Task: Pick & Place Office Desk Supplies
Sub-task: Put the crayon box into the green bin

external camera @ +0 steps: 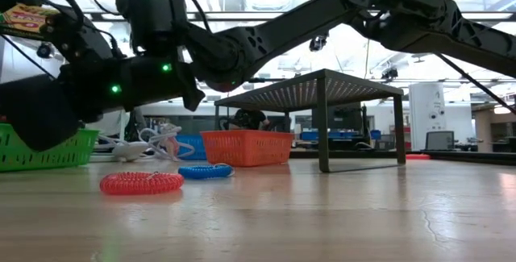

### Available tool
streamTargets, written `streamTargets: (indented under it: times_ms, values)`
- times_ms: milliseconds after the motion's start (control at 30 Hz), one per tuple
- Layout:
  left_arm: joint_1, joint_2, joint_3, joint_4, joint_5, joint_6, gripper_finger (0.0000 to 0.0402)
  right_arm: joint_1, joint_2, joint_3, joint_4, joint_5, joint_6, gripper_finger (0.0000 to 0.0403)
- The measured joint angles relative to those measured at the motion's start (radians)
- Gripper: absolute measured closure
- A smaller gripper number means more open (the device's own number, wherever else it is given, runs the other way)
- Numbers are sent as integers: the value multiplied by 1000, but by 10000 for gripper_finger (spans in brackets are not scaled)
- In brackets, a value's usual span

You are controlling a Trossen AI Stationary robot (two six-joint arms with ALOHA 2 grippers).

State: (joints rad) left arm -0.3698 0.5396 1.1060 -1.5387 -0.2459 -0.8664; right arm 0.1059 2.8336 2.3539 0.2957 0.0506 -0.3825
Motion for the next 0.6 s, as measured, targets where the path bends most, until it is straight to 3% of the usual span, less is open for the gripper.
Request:
streamTargets:
  times_ms: [167, 600]
  values:
    - [0, 3, -6, -31, 2, -82, 400, 0, -14, 0, -31, 29, -13, 335]
    - [0, 86, -165, -33, 45, -12, 401, 8, -56, 2, -181, 38, -52, 335]
